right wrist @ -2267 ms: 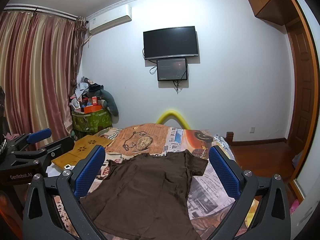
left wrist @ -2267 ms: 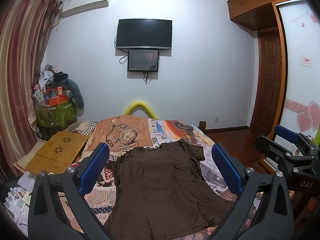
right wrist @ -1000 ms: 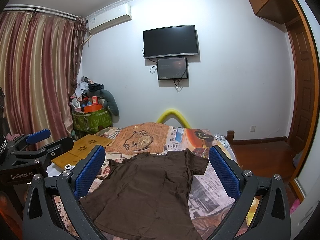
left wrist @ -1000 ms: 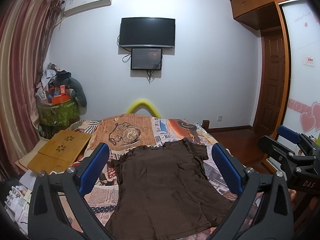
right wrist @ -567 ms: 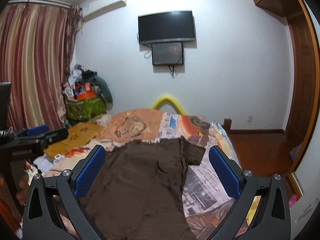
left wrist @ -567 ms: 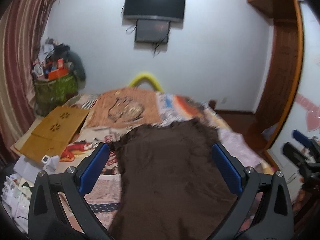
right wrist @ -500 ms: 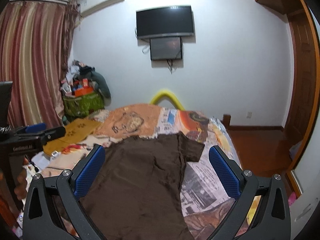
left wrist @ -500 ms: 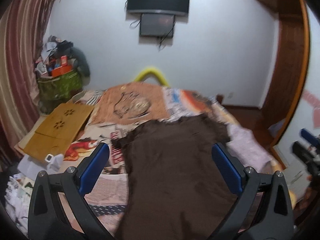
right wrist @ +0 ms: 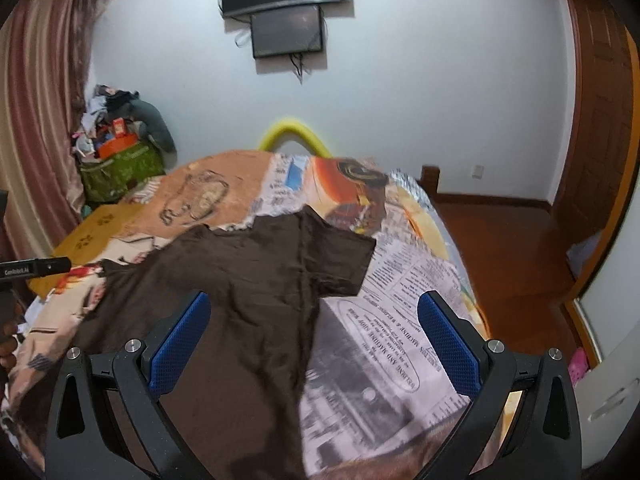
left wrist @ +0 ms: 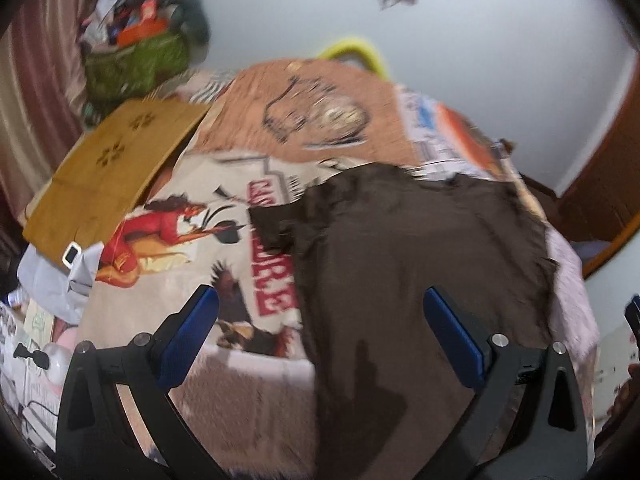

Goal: Fold small clothes

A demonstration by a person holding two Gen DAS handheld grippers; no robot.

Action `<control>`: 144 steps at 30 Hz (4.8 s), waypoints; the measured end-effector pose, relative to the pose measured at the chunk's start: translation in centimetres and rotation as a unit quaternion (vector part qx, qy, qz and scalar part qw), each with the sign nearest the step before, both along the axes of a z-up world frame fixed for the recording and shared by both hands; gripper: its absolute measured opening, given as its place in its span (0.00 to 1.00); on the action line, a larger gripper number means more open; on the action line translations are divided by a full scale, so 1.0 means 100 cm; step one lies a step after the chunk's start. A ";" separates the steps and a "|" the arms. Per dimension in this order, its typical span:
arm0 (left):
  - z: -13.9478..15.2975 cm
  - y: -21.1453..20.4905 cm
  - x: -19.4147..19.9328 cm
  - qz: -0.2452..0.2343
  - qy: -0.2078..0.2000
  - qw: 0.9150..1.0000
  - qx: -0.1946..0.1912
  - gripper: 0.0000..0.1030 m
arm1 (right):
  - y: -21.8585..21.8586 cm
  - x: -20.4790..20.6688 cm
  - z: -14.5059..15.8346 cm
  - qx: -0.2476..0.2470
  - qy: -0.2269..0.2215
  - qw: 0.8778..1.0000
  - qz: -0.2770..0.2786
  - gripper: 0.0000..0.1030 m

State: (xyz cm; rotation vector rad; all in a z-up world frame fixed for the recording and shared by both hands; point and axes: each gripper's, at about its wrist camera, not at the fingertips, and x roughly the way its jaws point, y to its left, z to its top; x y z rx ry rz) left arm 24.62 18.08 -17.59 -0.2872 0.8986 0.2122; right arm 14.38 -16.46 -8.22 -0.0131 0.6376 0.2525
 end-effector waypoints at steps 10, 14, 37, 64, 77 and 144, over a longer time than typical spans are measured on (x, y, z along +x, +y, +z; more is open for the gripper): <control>-0.060 0.047 0.066 0.019 0.076 0.994 -0.077 0.67 | -0.012 0.068 -0.039 0.007 0.075 0.997 -0.002 1.00; -0.077 0.054 0.083 0.015 0.094 0.988 -0.125 0.56 | -0.007 0.090 -0.048 0.006 0.091 0.996 0.016 1.00; -0.044 0.063 0.124 -0.005 0.026 0.998 -0.064 0.05 | -0.014 0.116 -0.056 0.038 0.148 0.986 0.070 0.61; 0.001 -0.038 0.134 -0.102 0.023 0.993 0.051 0.48 | -0.041 0.116 -0.042 0.051 0.136 0.988 0.050 0.62; -0.060 0.032 0.123 -0.043 0.083 0.992 0.081 0.58 | -0.032 0.183 -0.070 0.016 0.151 0.988 0.039 0.63; -0.003 -0.010 -0.050 -0.072 0.067 0.994 0.054 0.78 | 0.047 0.054 0.024 -0.027 0.122 0.978 0.165 0.49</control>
